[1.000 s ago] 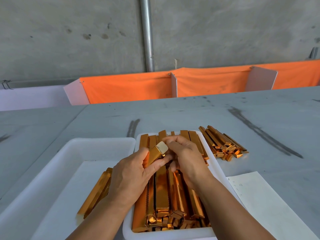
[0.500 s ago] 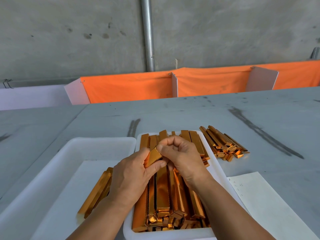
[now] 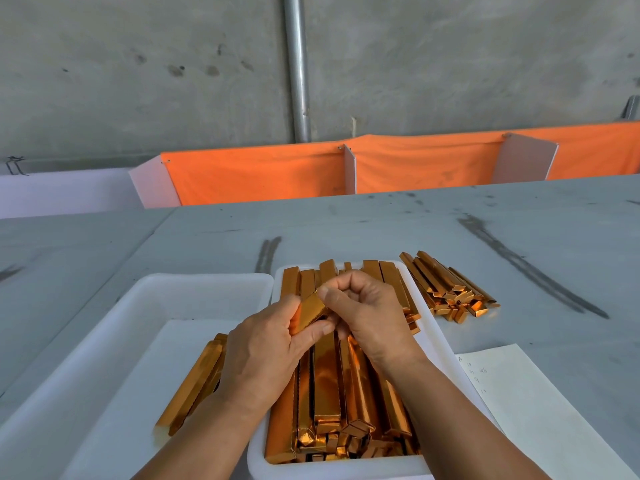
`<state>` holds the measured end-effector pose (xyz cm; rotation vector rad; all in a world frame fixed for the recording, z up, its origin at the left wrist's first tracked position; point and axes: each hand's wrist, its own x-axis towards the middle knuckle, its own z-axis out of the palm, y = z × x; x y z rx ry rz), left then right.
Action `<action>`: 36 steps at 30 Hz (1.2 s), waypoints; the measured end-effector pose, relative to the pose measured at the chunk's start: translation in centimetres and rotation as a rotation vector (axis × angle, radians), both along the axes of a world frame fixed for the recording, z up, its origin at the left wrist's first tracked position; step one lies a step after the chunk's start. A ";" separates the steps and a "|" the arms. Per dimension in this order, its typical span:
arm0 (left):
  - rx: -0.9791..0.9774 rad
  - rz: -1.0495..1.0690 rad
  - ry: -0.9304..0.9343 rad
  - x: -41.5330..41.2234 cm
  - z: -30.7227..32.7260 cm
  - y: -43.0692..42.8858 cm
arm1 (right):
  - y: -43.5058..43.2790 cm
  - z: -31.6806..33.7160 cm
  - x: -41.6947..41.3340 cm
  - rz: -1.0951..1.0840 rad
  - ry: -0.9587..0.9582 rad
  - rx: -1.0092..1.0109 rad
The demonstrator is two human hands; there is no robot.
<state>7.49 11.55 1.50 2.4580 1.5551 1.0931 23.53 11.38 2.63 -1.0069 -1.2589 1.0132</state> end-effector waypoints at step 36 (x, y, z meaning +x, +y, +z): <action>-0.029 0.083 -0.093 -0.1 -0.4 0.6 | -0.6 0.1 -0.6 0.000 -0.110 0.145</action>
